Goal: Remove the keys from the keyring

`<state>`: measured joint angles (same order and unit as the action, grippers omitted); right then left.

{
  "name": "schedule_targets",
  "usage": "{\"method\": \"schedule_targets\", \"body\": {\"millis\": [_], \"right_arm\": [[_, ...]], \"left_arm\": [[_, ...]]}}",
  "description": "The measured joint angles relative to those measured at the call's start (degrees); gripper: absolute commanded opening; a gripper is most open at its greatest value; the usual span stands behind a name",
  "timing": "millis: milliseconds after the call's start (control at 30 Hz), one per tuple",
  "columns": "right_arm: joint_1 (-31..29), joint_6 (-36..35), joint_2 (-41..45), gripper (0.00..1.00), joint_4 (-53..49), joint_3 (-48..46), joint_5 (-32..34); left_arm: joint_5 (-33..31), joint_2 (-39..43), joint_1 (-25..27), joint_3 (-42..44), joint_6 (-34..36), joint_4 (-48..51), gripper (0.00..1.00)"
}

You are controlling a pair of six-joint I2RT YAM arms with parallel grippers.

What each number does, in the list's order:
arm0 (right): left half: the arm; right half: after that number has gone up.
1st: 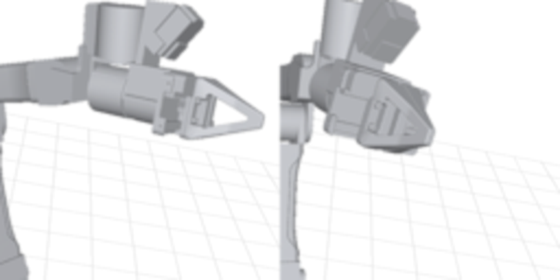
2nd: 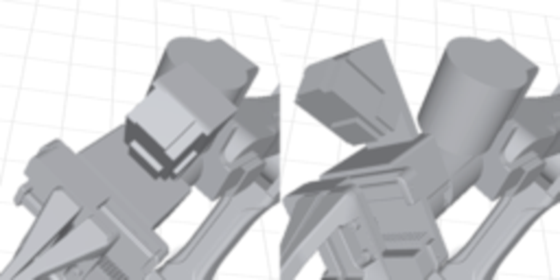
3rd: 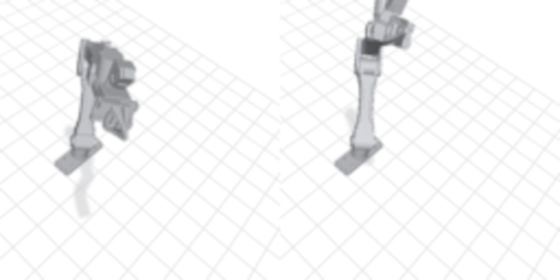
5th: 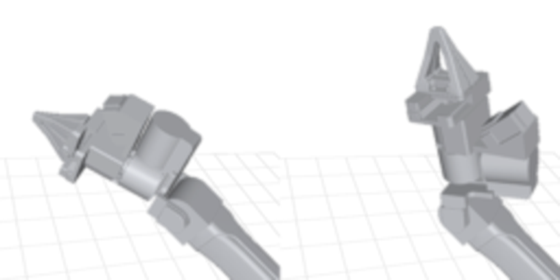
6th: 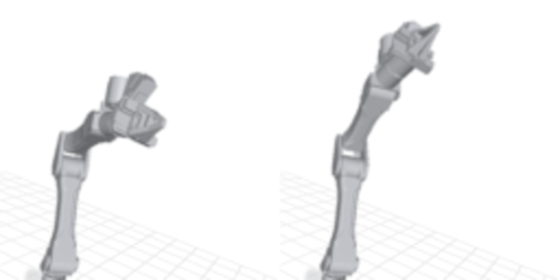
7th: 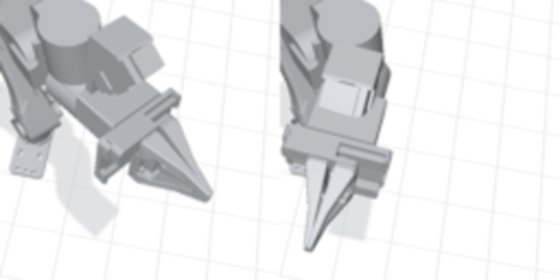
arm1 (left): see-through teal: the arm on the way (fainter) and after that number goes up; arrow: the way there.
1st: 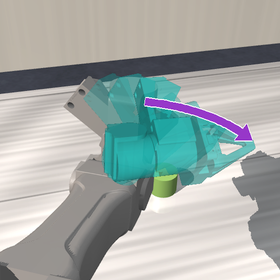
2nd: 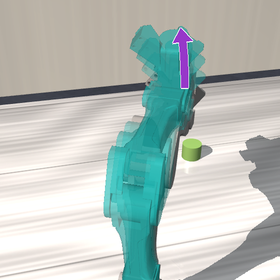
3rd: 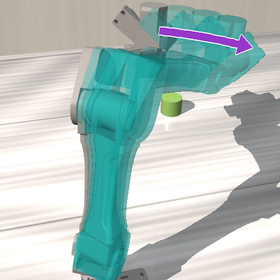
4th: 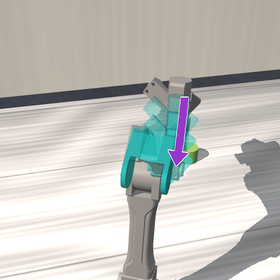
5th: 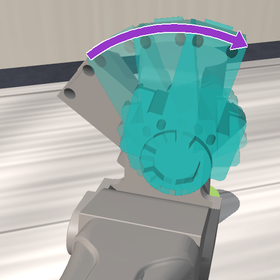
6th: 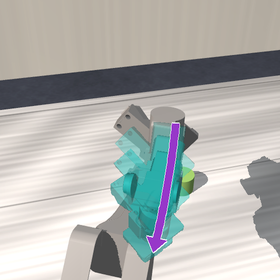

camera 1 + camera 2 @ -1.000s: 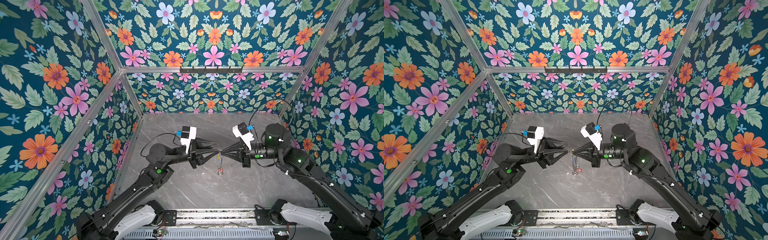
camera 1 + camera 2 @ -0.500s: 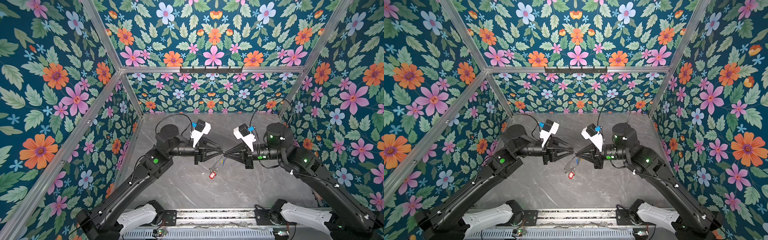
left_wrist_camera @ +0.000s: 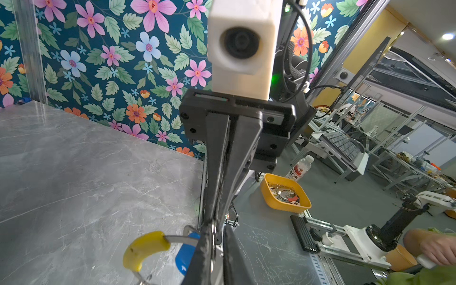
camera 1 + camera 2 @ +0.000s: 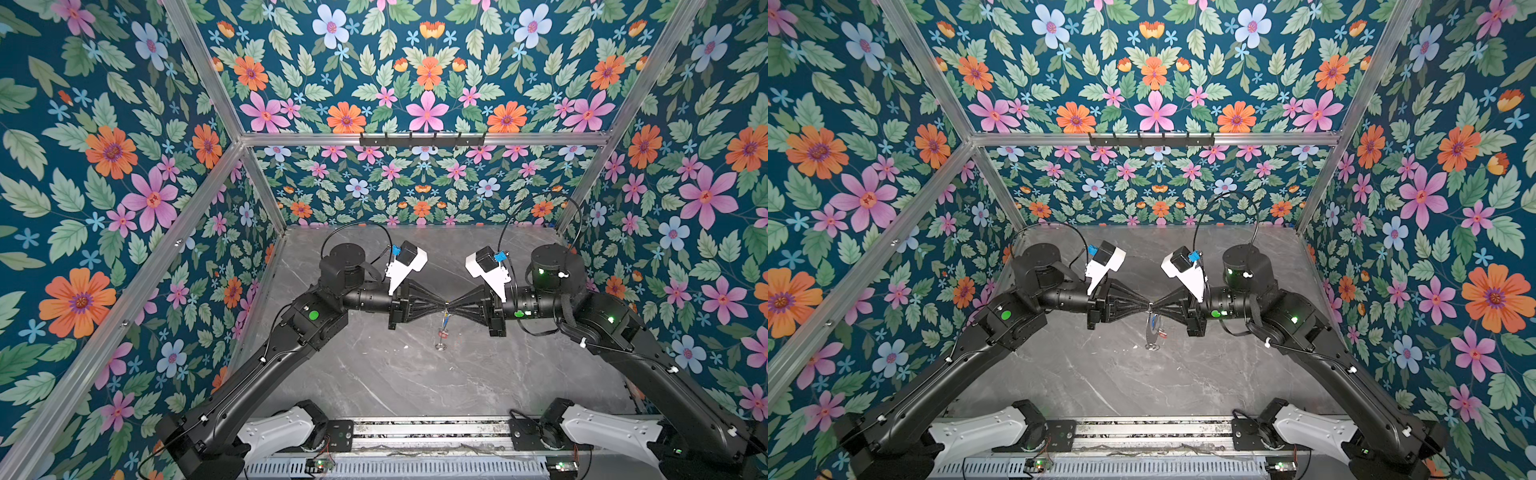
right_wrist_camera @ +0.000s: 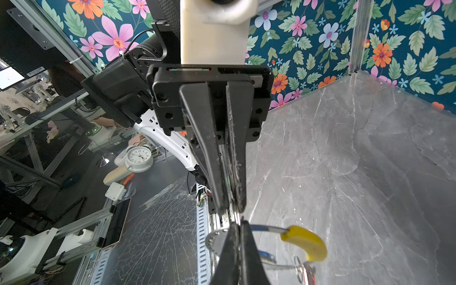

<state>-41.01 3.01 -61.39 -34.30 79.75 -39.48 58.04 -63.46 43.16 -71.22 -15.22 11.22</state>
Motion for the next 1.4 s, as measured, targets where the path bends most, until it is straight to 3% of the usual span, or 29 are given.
{"method": "schedule_targets", "body": {"millis": [167, 333, 433, 467, 533, 600, 767, 1100, 1400], "right_arm": [[-0.02, 0.02, -0.26, 0.0, -0.24, 0.26, 0.07], [-0.02, 0.02, -0.57, 0.0, -0.39, 0.48, 0.2], [0.0, 0.07, -0.81, 0.0, -0.55, 0.66, 0.2], [0.0, 0.07, -0.81, 0.04, -0.57, 0.66, 0.22], [-0.02, 0.48, -0.44, 0.25, -0.04, 0.22, 0.48], [0.0, 0.9, 0.55, 0.41, 1.18, -0.96, 1.44], [-0.02, 1.4, 4.94, 0.52, 6.4, -5.99, 3.67], [0.52, 5.07, 7.89, 0.55, 15.72, -15.65, -0.85], [0.59, 5.97, 7.54, 0.57, 20.65, -18.62, -5.09]], "left_arm": [[-0.17, -0.15, 0.0, -0.33, 0.76, 0.81, 0.09], [-0.81, -0.17, 0.09, -0.35, 1.88, 1.22, 0.0], [-1.44, -0.13, 0.26, -0.33, 2.62, 1.64, 0.0], [-1.84, -0.02, 0.35, -0.31, 3.13, 1.7, 0.0], [-2.99, 0.66, 0.48, 0.17, 3.67, 1.55, 0.0], [-3.54, 1.68, 0.76, 1.11, 4.2, 1.31, 0.0], [-5.44, 4.57, 0.81, 4.11, 4.63, -1.44, 0.0], [-5.68, 5.99, 0.81, 7.48, 3.65, -8.26, 0.0], [-4.61, 6.4, 0.81, 9.2, 1.99, -12.92, 0.0]]}}
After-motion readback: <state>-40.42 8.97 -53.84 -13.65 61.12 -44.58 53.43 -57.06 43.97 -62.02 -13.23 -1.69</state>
